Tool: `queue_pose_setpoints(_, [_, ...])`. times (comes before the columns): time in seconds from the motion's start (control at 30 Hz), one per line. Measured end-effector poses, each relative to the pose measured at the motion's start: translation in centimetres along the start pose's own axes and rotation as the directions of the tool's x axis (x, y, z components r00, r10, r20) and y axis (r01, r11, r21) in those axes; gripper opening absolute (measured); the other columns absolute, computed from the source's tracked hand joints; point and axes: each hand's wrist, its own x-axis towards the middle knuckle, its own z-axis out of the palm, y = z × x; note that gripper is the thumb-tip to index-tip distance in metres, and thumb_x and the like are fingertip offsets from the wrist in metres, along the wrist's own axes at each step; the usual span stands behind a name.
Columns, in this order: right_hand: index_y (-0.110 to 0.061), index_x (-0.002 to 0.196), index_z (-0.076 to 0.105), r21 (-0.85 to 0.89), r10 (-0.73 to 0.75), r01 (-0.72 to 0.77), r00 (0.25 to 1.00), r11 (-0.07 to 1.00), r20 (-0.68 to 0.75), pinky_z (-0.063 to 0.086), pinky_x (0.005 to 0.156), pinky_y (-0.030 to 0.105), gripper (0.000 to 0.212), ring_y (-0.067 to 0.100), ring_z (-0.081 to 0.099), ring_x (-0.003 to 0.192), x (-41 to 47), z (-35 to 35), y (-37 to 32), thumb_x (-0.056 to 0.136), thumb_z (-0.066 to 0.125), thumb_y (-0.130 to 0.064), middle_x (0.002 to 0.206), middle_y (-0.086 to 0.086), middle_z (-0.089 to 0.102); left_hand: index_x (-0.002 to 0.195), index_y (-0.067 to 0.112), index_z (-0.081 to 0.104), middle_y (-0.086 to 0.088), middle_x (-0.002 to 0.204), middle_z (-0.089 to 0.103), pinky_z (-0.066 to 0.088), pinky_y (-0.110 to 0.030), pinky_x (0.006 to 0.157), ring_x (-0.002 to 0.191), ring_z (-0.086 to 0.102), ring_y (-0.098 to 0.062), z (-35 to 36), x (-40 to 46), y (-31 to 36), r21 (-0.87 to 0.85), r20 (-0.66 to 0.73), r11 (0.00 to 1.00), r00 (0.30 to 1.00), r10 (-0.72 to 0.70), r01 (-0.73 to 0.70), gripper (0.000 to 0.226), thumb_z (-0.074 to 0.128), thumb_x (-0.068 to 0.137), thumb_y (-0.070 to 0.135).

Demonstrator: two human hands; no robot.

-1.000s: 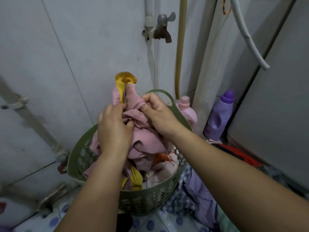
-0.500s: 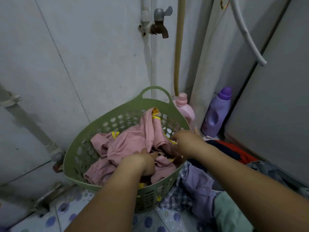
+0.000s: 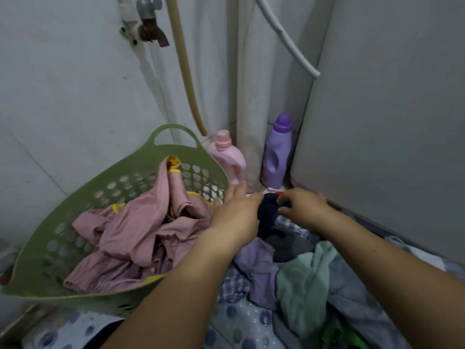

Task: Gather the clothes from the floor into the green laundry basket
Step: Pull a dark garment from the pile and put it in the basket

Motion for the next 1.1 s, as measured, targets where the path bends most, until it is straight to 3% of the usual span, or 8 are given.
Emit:
queue_pose_setpoints(0.2, [-0.031,0.118,0.058,-0.012,0.114,-0.114,0.992,0.993,0.051,0.037,0.106,0.042,0.03,0.025,0.055,0.117,-0.4,1.2,5.9,0.088,0.056,-0.036,0.128,0.001,0.058,0.147,0.025,0.027,-0.006,0.15,0.028,0.031,-0.05,0.112,0.141,0.025,-0.03,3.2,3.8,3.4,-0.119,0.109,0.991,0.992,0.068,-0.055,0.069,0.059,0.087,0.018])
queue_pose_setpoints(0.43, [-0.026,0.132,0.047,0.015,0.126,-0.128,0.988,0.992,0.086,0.037,0.104,0.04,0.043,0.028,0.048,0.126,2.3,2.9,9.2,0.09,0.054,-0.034,0.138,0.005,0.05,0.145,0.019,0.026,-0.016,0.143,0.037,0.038,-0.052,0.105,0.132,0.037,-0.038,6.8,11.1,3.9,-0.157,0.186,0.986,0.982,-0.032,0.062,0.069,0.061,0.085,0.016])
queue_pose_setpoints(0.6, [-0.024,0.133,0.044,0.053,0.142,-0.149,0.984,0.987,0.11,0.038,0.106,0.043,0.047,0.03,0.047,0.127,5.7,4.0,11.4,0.088,0.056,-0.031,0.138,0.008,0.05,0.147,0.02,0.021,-0.016,0.151,0.025,0.03,-0.054,0.112,0.141,0.022,-0.038,9.9,15.8,3.7,-0.107,0.17,0.981,0.976,-0.14,0.159,0.073,0.061,0.086,0.015])
queue_pose_setpoints(0.73, [-0.024,0.135,0.043,0.058,0.119,-0.128,0.983,0.99,0.136,0.038,0.106,0.044,0.047,0.03,0.046,0.128,8.0,5.1,12.8,0.09,0.054,-0.029,0.139,0.008,0.048,0.151,0.032,0.006,-0.013,0.159,0.006,0.015,-0.058,0.116,0.148,0.002,-0.035,11.7,18.7,3.3,-0.029,0.198,0.969,0.952,-0.235,0.245,0.087,0.064,0.087,0.022])
queue_pose_setpoints(0.8, [-0.024,0.135,0.043,0.072,0.107,-0.119,0.984,0.99,0.142,0.038,0.106,0.044,0.044,0.03,0.046,0.128,8.8,5.6,13.4,0.091,0.052,-0.027,0.139,0.008,0.047,0.151,0.036,-0.002,-0.015,0.159,0.005,0.02,-0.055,0.114,0.147,0.009,-0.036,12.6,19.2,2.9,-0.053,0.233,0.96,0.939,-0.255,0.274,0.098,0.069,0.083,0.025])
queue_pose_setpoints(0.87, [-0.024,0.134,0.045,0.082,0.099,-0.112,0.985,0.99,0.142,0.038,0.106,0.043,0.041,0.03,0.046,0.127,9.8,6.2,14.0,0.092,0.049,-0.022,0.139,0.008,0.048,0.151,0.033,-0.007,-0.021,0.155,0.016,0.034,-0.046,0.109,0.139,0.032,-0.037,13.8,19.6,2.5,-0.164,0.293,0.947,0.931,-0.219,0.275,0.108,0.072,0.079,0.022])
queue_pose_setpoints(0.97, [-0.022,0.134,0.045,0.09,0.095,-0.107,0.987,0.99,0.13,0.039,0.106,0.044,0.043,0.031,0.047,0.126,11.6,6.8,14.6,0.091,0.046,-0.014,0.138,0.011,0.049,0.151,0.028,-0.012,-0.023,0.137,0.051,0.044,-0.039,0.1,0.121,0.054,-0.035,15.8,19.4,2.2,-0.243,0.372,0.936,0.916,-0.151,0.253,0.106,0.066,0.082,0.016])
queue_pose_setpoints(1.1, [-0.022,0.143,0.032,0.081,0.109,-0.125,0.979,0.989,0.175,0.035,0.109,0.046,0.058,0.032,0.041,0.133,13.4,7.7,14.8,0.089,0.049,-0.012,0.146,0.011,0.041,0.15,0.034,0.019,-0.013,0.139,0.053,0.044,-0.039,0.103,0.124,0.053,-0.032,17.7,17.9,2.9,-0.26,0.371,0.946,0.925,-0.086,0.192,0.077,0.057,0.086,0.016])
